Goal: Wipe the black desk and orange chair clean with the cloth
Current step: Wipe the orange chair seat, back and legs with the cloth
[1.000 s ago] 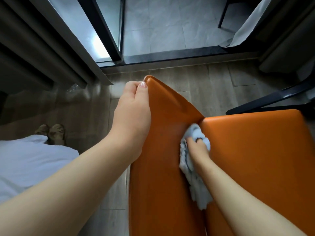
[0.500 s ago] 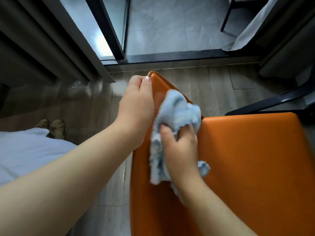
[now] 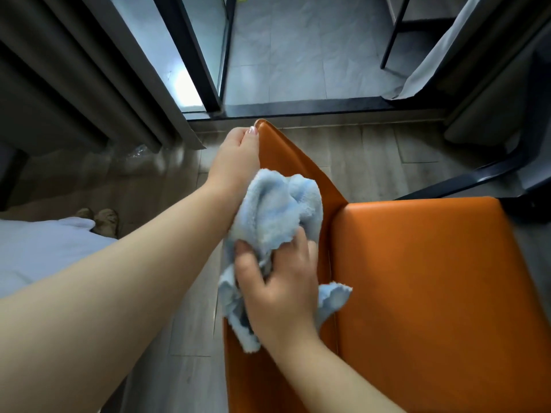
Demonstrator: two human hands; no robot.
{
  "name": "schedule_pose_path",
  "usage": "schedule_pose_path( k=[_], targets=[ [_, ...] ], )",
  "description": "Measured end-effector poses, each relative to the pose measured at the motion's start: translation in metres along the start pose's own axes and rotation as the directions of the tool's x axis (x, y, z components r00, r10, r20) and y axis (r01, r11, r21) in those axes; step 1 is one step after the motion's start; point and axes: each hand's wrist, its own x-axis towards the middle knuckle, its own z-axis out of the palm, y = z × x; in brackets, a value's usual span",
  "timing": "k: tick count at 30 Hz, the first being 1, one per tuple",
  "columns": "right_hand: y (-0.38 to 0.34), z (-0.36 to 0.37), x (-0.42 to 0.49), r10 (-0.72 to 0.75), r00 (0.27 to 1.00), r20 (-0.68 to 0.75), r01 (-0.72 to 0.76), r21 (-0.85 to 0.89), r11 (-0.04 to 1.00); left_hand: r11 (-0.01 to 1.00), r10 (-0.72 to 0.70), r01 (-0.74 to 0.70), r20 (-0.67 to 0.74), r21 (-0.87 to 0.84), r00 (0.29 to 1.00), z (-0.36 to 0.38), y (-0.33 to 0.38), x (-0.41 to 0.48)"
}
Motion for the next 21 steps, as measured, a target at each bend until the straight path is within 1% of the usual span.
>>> schedule_pose_path(
  k=[1,2,3,4,5,6,7,8,9,10,11,12,13,14,15,16,17,18,19,20,21],
  targets=[
    [0.005,-0.001,0.002,0.012,1.0,0.001,-0.012,-0.039,0.999,1.0,-0.004,0.004,0.016,0.016,1.0,-0.001,0.001,-0.003],
    [0.017,-0.006,0.007,0.135,0.99,0.047,-0.13,-0.092,0.987,1.0,-0.005,0.004,0.03,0.03,1.0,-0.001,0.001,-0.008],
    [0.032,-0.013,0.012,0.341,0.932,0.125,-0.317,-0.175,0.932,0.999,-0.003,0.001,0.052,0.044,0.999,-0.003,-0.002,-0.015],
    [0.048,-0.022,0.014,0.56,0.807,0.186,-0.506,-0.271,0.819,0.998,0.0,-0.005,0.087,0.056,0.996,-0.004,-0.007,-0.026],
    [0.06,-0.03,0.012,0.702,0.677,0.223,-0.612,-0.358,0.705,0.998,0.004,-0.012,0.122,0.065,0.993,-0.007,-0.015,-0.038],
    [0.065,-0.033,0.005,0.738,0.632,0.236,-0.624,-0.411,0.665,0.998,0.012,-0.02,0.141,0.062,0.99,-0.009,-0.025,-0.05],
    [0.061,-0.032,-0.004,0.696,0.68,0.232,-0.573,-0.425,0.701,0.998,0.022,-0.029,0.133,0.049,0.991,-0.012,-0.035,-0.061],
    [0.052,-0.029,-0.014,0.595,0.776,0.208,-0.494,-0.386,0.779,0.999,0.035,-0.039,0.103,0.038,0.994,-0.014,-0.044,-0.071],
    [0.037,-0.023,-0.024,0.444,0.88,0.168,-0.387,-0.288,0.876,0.998,0.045,-0.047,0.066,0.029,0.997,-0.016,-0.052,-0.079],
    [0.02,-0.021,-0.032,0.283,0.95,0.134,-0.262,-0.155,0.953,0.999,0.042,-0.043,0.038,0.015,0.998,-0.017,-0.057,-0.084],
    [0.011,-0.02,-0.039,0.134,0.987,0.089,-0.13,-0.055,0.99,1.0,0.025,-0.025,0.021,-0.007,0.999,-0.017,-0.059,-0.087],
    [0.01,-0.019,-0.039,0.047,0.998,0.052,-0.045,-0.04,0.998,1.0,0.01,-0.01,0.013,-0.016,1.0,-0.016,-0.059,-0.088],
    [0.017,-0.021,-0.034,0.072,0.996,0.059,-0.068,-0.058,0.996,1.0,0.008,-0.008,0.008,0.0,1.0,-0.016,-0.058,-0.09],
    [0.028,-0.024,-0.026,0.213,0.971,0.105,-0.2,-0.117,0.973,1.0,0.015,-0.015,0.011,0.023,1.0,-0.015,-0.057,-0.092],
    [0.038,-0.03,-0.016,0.441,0.882,0.165,-0.401,-0.229,0.887,0.999,0.018,-0.019,0.019,0.036,1.0,-0.015,-0.056,-0.093],
    [0.05,-0.034,-0.009,0.65,0.737,0.186,-0.563,-0.363,0.742,0.999,0.015,-0.016,0.025,0.041,1.0,-0.015,-0.056,-0.095],
    [0.057,-0.036,-0.007,0.731,0.657,0.186,-0.608,-0.444,0.659,0.999,0.014,-0.015,0.026,0.049,1.0,-0.015,-0.056,-0.097],
    [0.054,-0.035,-0.009,0.69,0.698,0.192,-0.568,-0.438,0.697,0.998,0.018,-0.019,0.019,0.058,1.0,-0.015,-0.058,-0.098],
    [0.047,-0.031,-0.016,0.547,0.817,0.181,-0.459,-0.368,0.808,0.997,0.024,-0.024,0.001,0.068,1.0,-0.015,-0.058,-0.097],
    [0.034,-0.025,-0.024,0.343,0.931,0.129,-0.299,-0.274,0.914,0.997,0.027,-0.025,-0.02,0.079,0.999,-0.015,-0.06,-0.097],
    [0.02,-0.02,-0.035,0.164,0.983,0.084,-0.148,-0.169,0.974,0.996,0.022,-0.019,-0.032,0.084,0.999,-0.015,-0.062,-0.097]
  ],
)
